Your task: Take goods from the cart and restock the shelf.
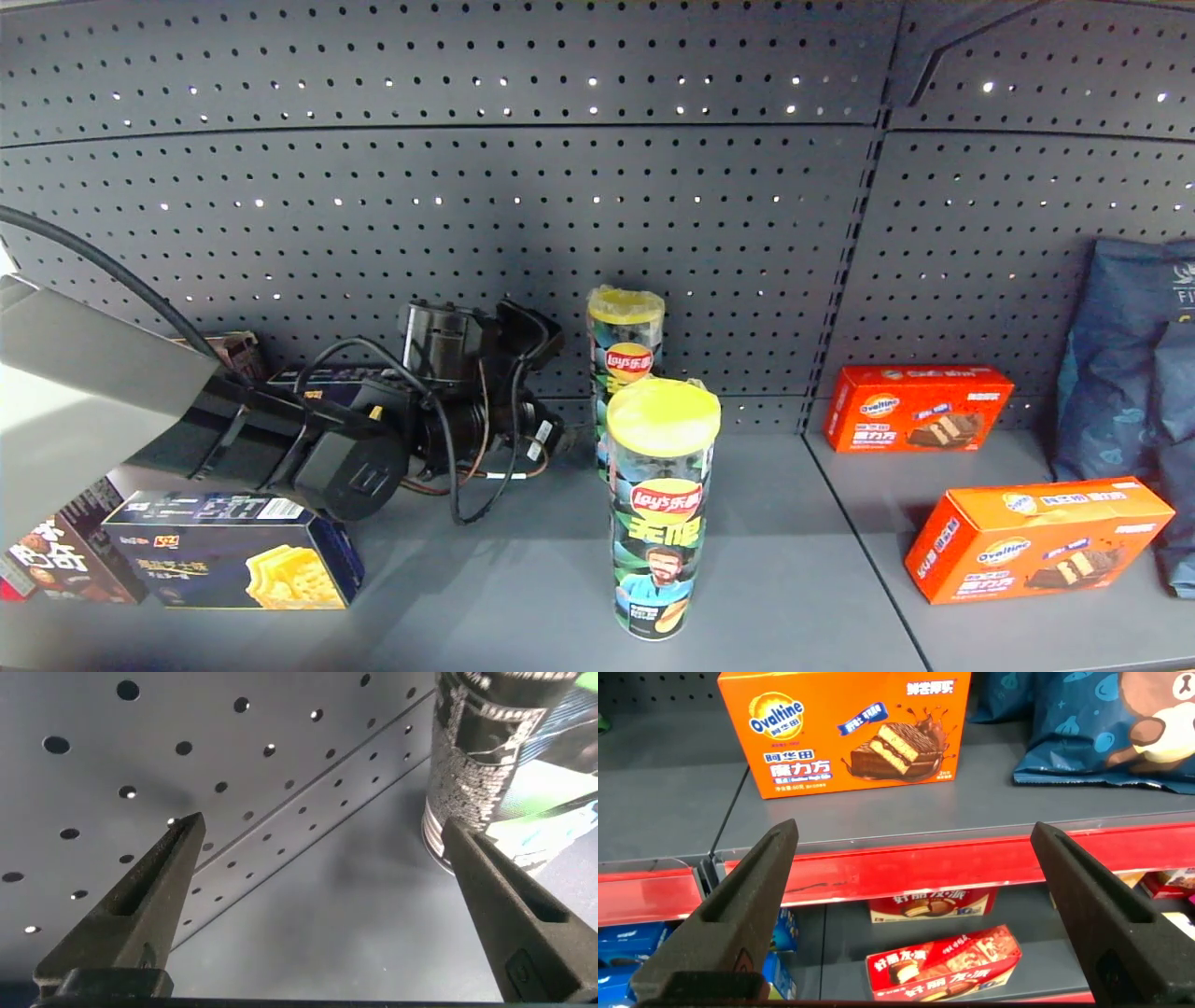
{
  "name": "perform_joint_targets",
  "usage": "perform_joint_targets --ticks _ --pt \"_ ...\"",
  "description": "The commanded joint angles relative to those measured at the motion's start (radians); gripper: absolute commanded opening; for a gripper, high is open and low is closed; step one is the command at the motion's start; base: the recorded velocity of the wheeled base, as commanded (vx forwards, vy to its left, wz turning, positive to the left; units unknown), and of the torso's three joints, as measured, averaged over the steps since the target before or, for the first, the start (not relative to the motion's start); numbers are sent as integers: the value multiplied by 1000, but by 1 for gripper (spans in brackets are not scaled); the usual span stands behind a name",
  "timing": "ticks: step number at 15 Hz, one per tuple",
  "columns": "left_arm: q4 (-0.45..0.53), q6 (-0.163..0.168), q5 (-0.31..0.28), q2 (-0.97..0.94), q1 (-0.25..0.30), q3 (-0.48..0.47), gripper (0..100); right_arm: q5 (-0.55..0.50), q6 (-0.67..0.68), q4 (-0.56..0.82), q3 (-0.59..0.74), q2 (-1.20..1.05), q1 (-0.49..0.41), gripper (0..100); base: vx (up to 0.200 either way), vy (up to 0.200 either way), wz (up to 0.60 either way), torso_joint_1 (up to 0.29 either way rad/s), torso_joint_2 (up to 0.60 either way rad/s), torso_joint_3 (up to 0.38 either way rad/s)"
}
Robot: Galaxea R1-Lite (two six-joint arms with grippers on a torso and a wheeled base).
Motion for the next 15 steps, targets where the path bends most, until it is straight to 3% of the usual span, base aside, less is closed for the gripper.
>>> perform_joint_targets --ticks 1,6,9,11,15 --pt "-1 0 0 16 0 -15 100 0 0 0 0 2 0 100 0 0 0 0 0 0" --pt "-1 -1 0 44 -26 -37 100 0 0 0 0 2 0 100 0 0 0 0 0 0" --pt "-1 -29 19 42 -25 -29 100 0 0 0 0 2 -1 100 0 0 0 0 0 0" --pt "-4 -29 20 41 -23 -29 100 0 0 0 0 2 0 100 0 0 0 0 0 0" --pt "-12 -26 17 -67 -8 -12 100 0 0 0 0 2 0 100 0 0 0 0 0 0"
